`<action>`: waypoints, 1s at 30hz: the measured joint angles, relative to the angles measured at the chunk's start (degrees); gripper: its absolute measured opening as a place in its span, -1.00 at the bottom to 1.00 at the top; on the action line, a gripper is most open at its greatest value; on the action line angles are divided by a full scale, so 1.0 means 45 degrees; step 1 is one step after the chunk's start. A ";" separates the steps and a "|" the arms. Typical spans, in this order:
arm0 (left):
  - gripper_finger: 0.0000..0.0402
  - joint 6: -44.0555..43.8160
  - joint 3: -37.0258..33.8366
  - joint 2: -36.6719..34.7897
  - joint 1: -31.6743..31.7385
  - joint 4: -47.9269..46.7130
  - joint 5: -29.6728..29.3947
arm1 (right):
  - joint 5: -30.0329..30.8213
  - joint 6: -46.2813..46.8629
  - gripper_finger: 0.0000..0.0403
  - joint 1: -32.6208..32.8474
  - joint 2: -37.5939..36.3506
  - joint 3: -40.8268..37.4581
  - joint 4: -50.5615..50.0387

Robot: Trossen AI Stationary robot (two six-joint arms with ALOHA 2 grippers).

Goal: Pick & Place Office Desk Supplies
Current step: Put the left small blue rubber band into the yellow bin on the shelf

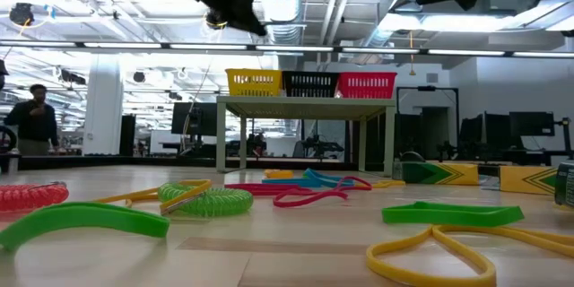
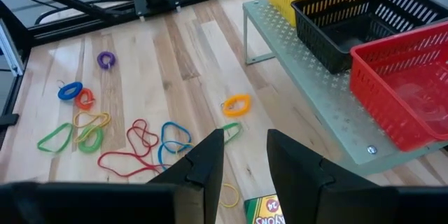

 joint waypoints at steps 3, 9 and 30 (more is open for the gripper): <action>-0.98 0.0013 0.0000 0.0010 0.0578 -0.0648 0.0298 | 0.0000 -0.0001 -0.47 0.0013 0.0004 0.0000 0.0001; -0.70 0.0321 -0.0117 0.0010 0.0629 -0.1466 0.0354 | 0.0000 -0.0001 -0.47 0.0038 0.0004 0.0000 0.0006; 0.32 -0.0454 0.0317 0.0781 -0.4538 -0.2411 0.1374 | 0.0005 -0.0001 -0.47 0.0042 0.0004 0.0000 0.0020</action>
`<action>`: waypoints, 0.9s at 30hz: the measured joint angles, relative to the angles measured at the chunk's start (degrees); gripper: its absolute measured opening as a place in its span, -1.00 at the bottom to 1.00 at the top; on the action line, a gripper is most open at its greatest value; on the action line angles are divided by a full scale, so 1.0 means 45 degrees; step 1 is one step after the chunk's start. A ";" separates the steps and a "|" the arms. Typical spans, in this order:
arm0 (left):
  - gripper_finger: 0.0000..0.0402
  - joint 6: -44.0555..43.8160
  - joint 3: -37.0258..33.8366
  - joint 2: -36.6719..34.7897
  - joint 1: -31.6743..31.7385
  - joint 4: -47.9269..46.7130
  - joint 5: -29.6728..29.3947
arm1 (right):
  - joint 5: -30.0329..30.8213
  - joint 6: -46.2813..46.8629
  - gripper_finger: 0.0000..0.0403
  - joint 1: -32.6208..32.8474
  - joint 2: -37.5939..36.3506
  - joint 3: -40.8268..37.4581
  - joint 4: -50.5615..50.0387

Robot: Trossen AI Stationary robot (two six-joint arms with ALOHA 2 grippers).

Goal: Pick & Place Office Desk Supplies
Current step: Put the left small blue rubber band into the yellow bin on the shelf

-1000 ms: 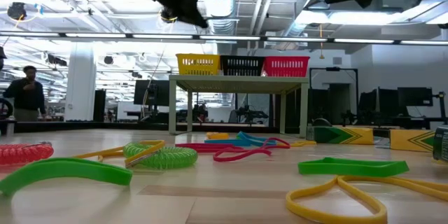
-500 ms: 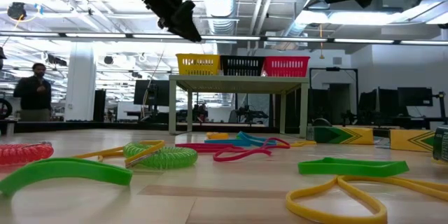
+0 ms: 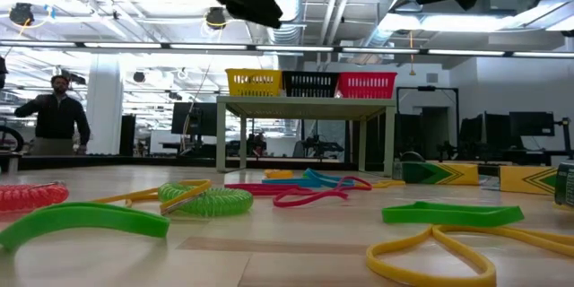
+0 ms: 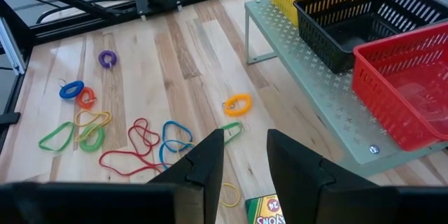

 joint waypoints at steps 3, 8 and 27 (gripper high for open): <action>0.32 0.0008 -0.0001 0.1122 -0.0888 0.0785 -0.0028 | 0.0000 0.0004 -0.47 0.0000 -0.0005 0.0000 0.0042; 0.32 -0.0319 -0.0009 0.3576 -0.1593 0.2281 0.0455 | 0.0003 0.0297 -0.47 0.0063 0.0010 0.0000 0.0089; 0.32 -0.1966 -0.0255 0.6498 -0.1761 0.1575 0.0919 | 0.0024 0.0447 -0.47 0.0874 0.0019 0.0000 -0.0019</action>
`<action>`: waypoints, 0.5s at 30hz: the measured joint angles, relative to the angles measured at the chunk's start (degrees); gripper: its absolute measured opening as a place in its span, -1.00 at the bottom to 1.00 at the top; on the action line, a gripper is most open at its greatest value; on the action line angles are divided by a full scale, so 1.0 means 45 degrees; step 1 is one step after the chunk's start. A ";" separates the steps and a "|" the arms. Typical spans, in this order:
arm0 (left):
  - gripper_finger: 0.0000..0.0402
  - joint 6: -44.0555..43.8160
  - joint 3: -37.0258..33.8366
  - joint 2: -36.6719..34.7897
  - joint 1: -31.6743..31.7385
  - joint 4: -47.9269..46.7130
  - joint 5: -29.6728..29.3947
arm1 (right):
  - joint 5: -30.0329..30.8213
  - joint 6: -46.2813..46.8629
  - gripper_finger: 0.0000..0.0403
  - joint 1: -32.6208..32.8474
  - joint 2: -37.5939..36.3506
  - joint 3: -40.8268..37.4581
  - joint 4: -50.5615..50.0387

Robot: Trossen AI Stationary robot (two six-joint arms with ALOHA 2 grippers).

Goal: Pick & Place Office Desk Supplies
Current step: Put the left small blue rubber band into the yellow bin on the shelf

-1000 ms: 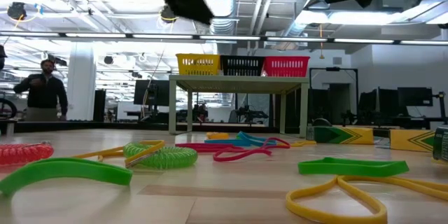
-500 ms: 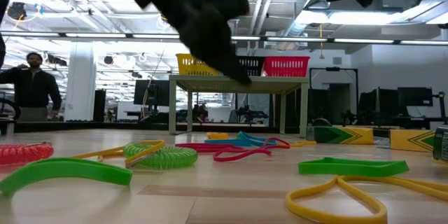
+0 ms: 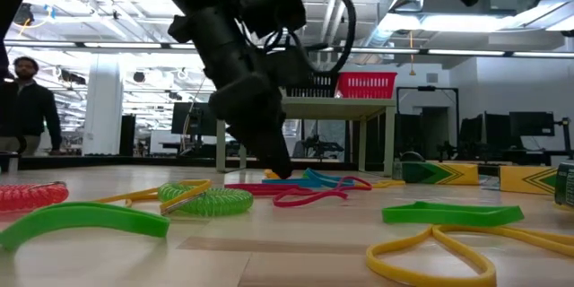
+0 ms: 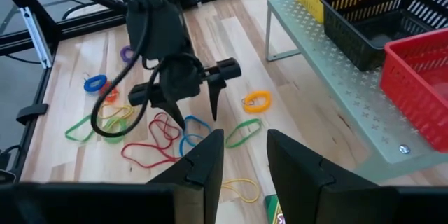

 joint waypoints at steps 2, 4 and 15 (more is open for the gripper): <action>0.32 -0.0010 -0.0205 -0.0272 0.0051 0.0056 -0.0277 | 0.0000 0.0025 -0.47 -0.0007 0.0000 0.0000 0.0004; 0.32 -0.0047 -0.0443 -0.0484 0.0058 0.0118 -0.0500 | 0.0003 0.0144 -0.47 -0.0005 0.0000 0.0000 0.0000; 0.29 -0.1139 -0.2097 -0.0826 0.0155 0.2065 -0.0288 | 0.0000 0.0194 -0.47 -0.0005 0.0005 0.0000 -0.0005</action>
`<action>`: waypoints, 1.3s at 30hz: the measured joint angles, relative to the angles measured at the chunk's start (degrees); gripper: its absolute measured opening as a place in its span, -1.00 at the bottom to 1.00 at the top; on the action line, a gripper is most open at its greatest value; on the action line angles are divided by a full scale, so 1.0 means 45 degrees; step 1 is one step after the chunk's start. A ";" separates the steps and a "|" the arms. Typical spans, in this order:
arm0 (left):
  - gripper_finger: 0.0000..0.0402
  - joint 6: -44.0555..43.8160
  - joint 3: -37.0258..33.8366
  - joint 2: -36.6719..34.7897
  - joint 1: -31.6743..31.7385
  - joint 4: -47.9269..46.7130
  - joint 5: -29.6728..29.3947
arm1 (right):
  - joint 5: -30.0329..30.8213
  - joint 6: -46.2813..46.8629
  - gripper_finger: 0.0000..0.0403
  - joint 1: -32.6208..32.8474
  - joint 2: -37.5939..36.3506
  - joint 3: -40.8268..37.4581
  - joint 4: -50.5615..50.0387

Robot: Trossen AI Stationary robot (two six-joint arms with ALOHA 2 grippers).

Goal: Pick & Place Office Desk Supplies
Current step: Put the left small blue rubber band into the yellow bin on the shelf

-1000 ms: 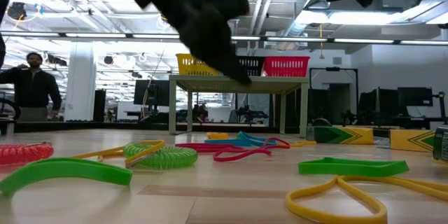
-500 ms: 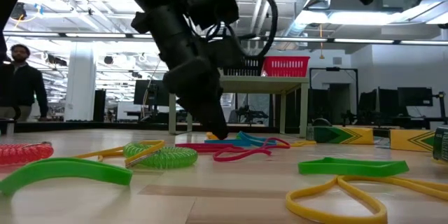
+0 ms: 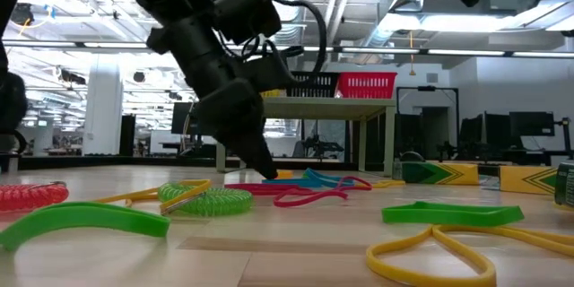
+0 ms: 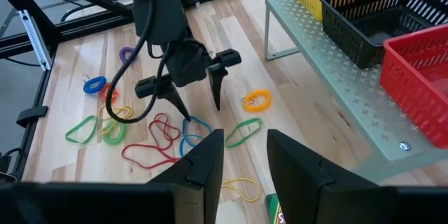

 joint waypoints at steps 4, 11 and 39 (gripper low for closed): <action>0.11 -0.0377 -0.0301 0.0089 0.0097 0.0395 -0.0058 | 0.0002 0.0015 -0.47 0.0000 0.0000 0.0000 0.0005; -0.41 -0.0799 -0.0411 0.0092 0.0316 0.0676 -0.0248 | 0.0000 0.0019 -0.47 0.0000 0.0169 0.0000 0.0010; -1.00 0.2712 0.0564 -0.6342 0.2502 0.0776 -0.3314 | -0.0015 -0.0121 -0.47 0.0000 0.0801 -0.0005 0.0004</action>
